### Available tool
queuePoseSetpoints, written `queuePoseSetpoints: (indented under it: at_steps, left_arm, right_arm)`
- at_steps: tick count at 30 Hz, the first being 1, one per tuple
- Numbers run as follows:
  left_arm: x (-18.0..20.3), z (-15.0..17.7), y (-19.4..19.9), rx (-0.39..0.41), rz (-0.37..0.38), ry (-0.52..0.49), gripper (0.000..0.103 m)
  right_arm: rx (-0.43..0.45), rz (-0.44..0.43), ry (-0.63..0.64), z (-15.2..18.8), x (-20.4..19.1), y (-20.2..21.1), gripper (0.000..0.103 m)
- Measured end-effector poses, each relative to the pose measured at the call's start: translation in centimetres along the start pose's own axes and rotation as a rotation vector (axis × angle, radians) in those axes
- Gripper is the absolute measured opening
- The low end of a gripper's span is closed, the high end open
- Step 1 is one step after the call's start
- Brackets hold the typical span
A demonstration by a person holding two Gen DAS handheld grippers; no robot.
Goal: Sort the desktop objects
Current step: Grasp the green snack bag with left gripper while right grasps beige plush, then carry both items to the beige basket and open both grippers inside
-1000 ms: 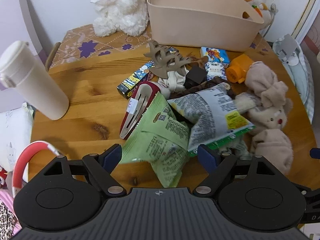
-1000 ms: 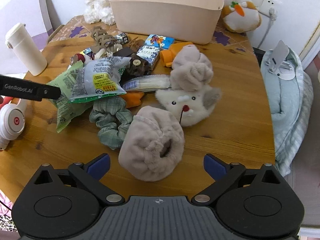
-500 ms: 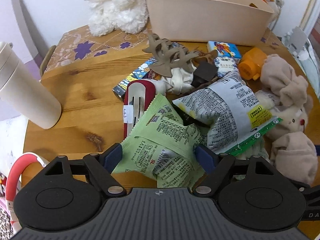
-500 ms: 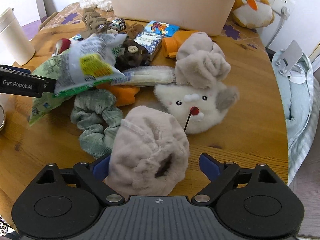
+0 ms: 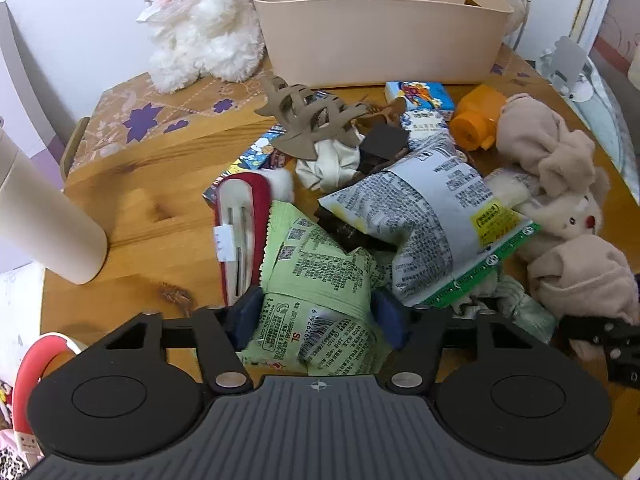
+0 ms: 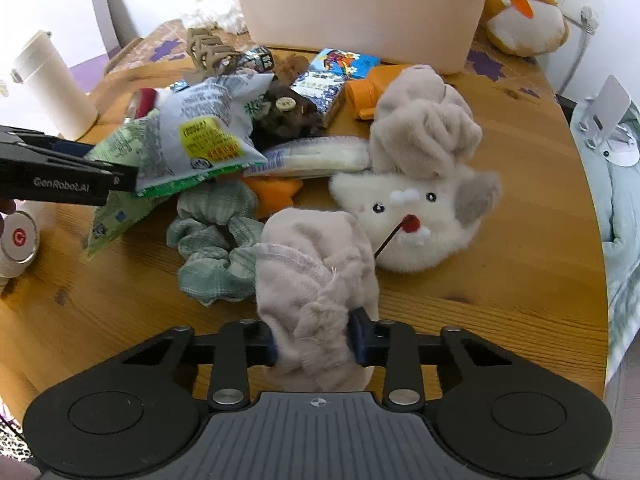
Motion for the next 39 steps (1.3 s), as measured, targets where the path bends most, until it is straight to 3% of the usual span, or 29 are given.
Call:
queuePoseSetpoints:
  at_steps: [6, 14, 28, 39]
  left_arm:
    - [-0.9, 0.6, 1.4, -0.012, 0.032, 0.053, 0.057]
    - [-2.2, -1.4, 4.5, 0.086, 0.034, 0.058, 0.057]
    - [-3.3, -11.1, 8.0, 0.293, 0.051, 0.058, 0.057]
    - [-1.8, -20.3, 7.3, 0.454, 0.024, -0.036, 0.057]
  right_arm:
    - [0.040, -0.027, -0.012, -0.5, 0.4, 2.0, 0.027]
    - [0.123, -0.010, 0.038, -3.0, 1.1, 5.2, 0.027]
    - [0.266, 0.090, 0.223, -13.0, 3.8, 8.2, 0.027]
    - [0.314, 0.192, 0.230, -20.5, 7.4, 6.6, 0.027]
Point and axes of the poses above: each gripper's, at about its wrist camera, not at the fingertips, and y roughly against the way its jaws point, x to its right, z to its underside, the point moved 5 cm from there along -y, roughly the way its jaws point, and after that the axes turned 8 degrees about -z, right-handed, at the moved point
